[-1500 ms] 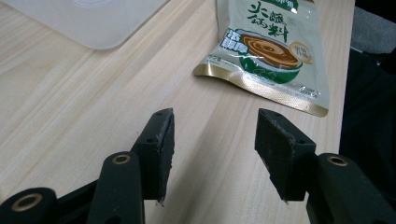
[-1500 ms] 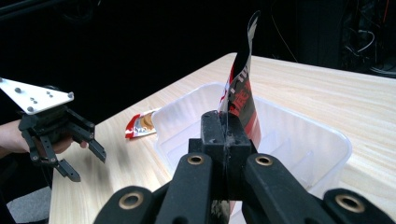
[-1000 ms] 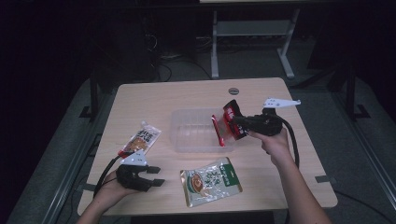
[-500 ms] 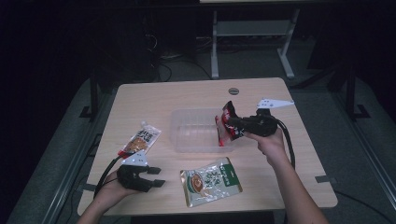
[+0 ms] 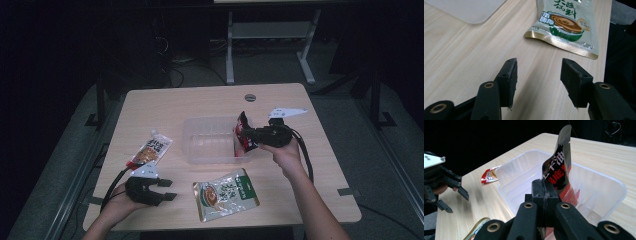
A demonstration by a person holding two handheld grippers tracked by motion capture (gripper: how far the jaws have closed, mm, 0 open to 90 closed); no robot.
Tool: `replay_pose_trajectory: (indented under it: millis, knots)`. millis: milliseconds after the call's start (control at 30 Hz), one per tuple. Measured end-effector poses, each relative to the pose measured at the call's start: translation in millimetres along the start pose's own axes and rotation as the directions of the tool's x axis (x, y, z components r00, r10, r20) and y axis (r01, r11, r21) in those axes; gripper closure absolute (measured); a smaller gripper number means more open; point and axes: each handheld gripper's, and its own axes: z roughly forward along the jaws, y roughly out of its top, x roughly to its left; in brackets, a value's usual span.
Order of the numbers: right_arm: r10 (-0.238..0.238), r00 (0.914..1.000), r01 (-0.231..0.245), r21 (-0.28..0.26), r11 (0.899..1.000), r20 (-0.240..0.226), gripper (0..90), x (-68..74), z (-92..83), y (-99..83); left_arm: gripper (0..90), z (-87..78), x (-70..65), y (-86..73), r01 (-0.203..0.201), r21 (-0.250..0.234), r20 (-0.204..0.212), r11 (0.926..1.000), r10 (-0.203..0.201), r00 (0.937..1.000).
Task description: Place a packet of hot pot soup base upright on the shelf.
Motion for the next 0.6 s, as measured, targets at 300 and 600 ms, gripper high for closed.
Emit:
replay_pose_trajectory:
  millis: [300, 600]
  knots:
    - [0.026, 0.9994, -0.026, 0.01, 1.0, 0.021, 70.4, -2.0, 1.7, -1.2, 46.9, 0.0, -0.1, 0.0, 0.0, 0.0, 0.001, 1.0, 0.0, 1.0]
    - [-0.015, 0.9984, 0.013, 0.034, 0.999, 0.055, 44.5, 2.5, -8.7, 1.8, 46.6, -1.3, 0.8, -0.6, -0.001, -0.001, -0.001, 1.0, 0.001, 1.0]
